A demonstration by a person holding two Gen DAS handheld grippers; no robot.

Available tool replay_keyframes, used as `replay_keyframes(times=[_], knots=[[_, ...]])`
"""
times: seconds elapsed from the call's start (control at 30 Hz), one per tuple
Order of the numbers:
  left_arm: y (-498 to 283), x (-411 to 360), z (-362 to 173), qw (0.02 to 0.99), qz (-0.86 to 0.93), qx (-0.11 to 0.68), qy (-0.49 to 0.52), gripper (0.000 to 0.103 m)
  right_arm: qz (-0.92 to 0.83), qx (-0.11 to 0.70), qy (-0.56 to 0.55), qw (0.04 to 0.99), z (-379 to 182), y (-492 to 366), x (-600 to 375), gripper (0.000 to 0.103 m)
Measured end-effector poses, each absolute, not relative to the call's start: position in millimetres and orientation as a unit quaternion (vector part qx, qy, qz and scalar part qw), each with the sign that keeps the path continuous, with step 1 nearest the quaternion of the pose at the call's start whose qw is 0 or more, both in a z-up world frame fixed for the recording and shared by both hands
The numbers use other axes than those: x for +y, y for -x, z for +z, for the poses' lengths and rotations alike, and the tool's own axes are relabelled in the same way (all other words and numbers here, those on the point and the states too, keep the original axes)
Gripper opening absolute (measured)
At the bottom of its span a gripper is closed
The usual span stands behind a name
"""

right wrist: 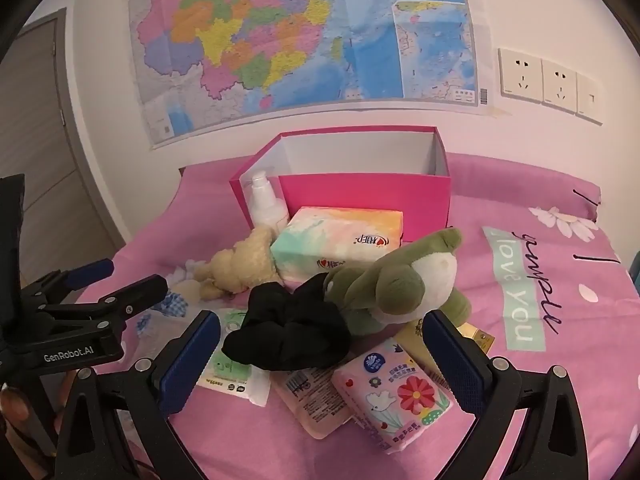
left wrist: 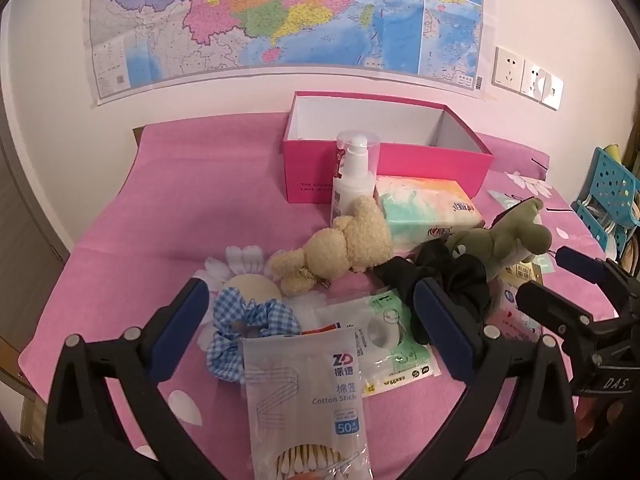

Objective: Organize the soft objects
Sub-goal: 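Move the right tool toward the white cotton-swab bag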

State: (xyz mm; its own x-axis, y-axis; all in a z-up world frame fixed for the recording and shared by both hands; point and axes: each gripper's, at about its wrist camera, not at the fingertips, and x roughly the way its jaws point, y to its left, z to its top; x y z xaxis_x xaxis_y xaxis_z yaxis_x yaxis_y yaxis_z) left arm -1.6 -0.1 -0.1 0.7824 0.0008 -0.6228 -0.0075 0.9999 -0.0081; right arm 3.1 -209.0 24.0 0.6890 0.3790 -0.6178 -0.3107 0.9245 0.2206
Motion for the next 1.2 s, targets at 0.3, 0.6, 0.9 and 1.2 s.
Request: replay_keyframes(times=[0.3,0.6,0.9,1.2], knots=[[2.1,1.3,0.5,0.943,0.001,0.334,0.005,0.103,0.194,0.350,-0.052,0.915,22.3,-2.8,-207.5,0.103],[5.0,1.6,0.9,0.942,0.001,0.335,0.006,0.103,0.198,0.350,-0.055,0.914,21.9,-3.0,-206.9,0.103],[7.3,4.8,-2.4,0.942,0.006,0.337,0.000,0.103,0.222,0.354,-0.059,0.907,18.7,0.5,-203.7,0.102],[15.4,26.6,-19.3,0.934,0.014,0.358,0.004,0.103,0.298,0.378,-0.057,0.875,6.3,9.6,-184.6,0.086]])
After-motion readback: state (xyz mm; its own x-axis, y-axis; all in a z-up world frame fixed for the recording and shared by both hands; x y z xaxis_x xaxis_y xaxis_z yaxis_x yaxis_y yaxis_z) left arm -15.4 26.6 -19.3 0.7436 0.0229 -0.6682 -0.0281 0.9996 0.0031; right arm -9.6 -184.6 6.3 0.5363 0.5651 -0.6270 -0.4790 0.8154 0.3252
